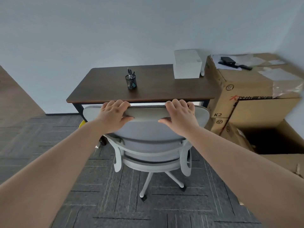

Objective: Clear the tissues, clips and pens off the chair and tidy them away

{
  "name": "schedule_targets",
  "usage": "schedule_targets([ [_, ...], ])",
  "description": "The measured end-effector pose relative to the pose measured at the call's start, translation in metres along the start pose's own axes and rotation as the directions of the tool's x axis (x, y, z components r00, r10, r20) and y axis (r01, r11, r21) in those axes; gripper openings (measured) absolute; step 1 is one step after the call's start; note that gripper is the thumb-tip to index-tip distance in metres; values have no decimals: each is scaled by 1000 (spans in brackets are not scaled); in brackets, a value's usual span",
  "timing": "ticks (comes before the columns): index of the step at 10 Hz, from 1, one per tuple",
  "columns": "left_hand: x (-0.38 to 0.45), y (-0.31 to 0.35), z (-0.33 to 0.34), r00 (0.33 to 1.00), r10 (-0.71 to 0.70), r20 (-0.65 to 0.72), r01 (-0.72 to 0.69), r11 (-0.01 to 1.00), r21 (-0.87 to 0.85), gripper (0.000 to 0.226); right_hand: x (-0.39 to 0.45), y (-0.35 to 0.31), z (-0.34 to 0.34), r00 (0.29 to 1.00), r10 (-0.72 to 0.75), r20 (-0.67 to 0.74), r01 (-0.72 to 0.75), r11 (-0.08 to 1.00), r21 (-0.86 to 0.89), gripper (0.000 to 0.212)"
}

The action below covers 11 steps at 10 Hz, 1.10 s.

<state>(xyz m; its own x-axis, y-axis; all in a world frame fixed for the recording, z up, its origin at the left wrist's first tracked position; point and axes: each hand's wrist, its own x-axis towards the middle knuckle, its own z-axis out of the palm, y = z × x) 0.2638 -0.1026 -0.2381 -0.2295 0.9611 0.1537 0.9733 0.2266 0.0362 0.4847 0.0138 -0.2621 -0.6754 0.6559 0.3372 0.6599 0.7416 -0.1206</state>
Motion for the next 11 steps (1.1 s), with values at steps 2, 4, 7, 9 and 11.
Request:
schedule_targets([
  [2, 34, -27, -2, 999, -4, 46, 4, 1000, -13, 48, 43, -5, 10, 998, 22, 53, -21, 1000, -6, 54],
  [4, 52, -50, 2, 1000, 11, -2, -11, 999, -50, 45, 71, -10, 19, 996, 38, 81, -37, 999, -16, 56],
  [7, 61, -51, 8, 994, 91, -60, -94, 995, -46, 43, 74, -4, 18, 996, 66, 60, -64, 998, -29, 57],
  [9, 52, -55, 6, 990, 133, -50, -135, 990, -43, 47, 66, -11, 11, 987, 87, 138, -84, 996, -31, 66],
  [11, 49, -53, 4, 987, 157, -28, -158, 987, -14, 55, 53, -20, -36, 936, 126, 328, -139, 990, 18, 71],
])
